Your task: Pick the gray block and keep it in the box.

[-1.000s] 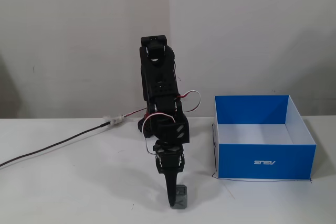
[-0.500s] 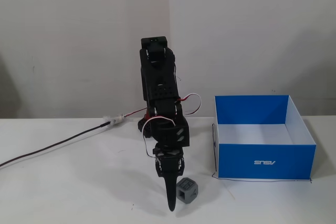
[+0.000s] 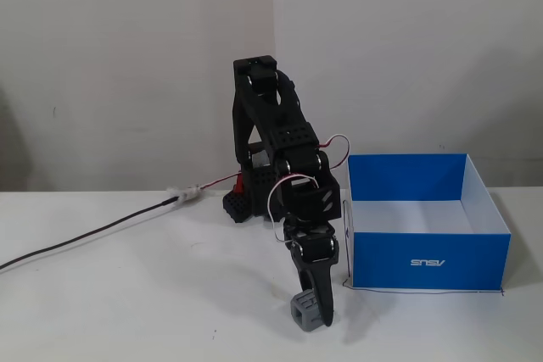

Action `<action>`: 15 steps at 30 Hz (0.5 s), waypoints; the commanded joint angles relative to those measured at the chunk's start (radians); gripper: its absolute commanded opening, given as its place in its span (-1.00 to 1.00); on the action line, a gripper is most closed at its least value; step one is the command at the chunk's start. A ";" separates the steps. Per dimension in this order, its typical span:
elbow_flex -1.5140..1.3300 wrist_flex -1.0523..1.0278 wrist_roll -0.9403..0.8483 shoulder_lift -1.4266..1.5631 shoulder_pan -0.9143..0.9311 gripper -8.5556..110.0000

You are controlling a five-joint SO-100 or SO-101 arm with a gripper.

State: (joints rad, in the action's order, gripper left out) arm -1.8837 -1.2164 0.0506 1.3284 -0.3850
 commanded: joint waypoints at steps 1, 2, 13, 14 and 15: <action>0.006 0.009 -0.005 0.100 0.003 -0.52; 0.006 0.009 -0.005 0.097 0.008 -0.61; 0.270 -0.242 -0.003 0.150 0.071 -0.85; 0.305 -0.279 0.002 0.169 0.071 -0.85; 0.336 -0.311 0.006 0.189 0.067 -0.85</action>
State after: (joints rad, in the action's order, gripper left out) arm -1.6766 -1.4864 0.0491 1.3668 -0.3129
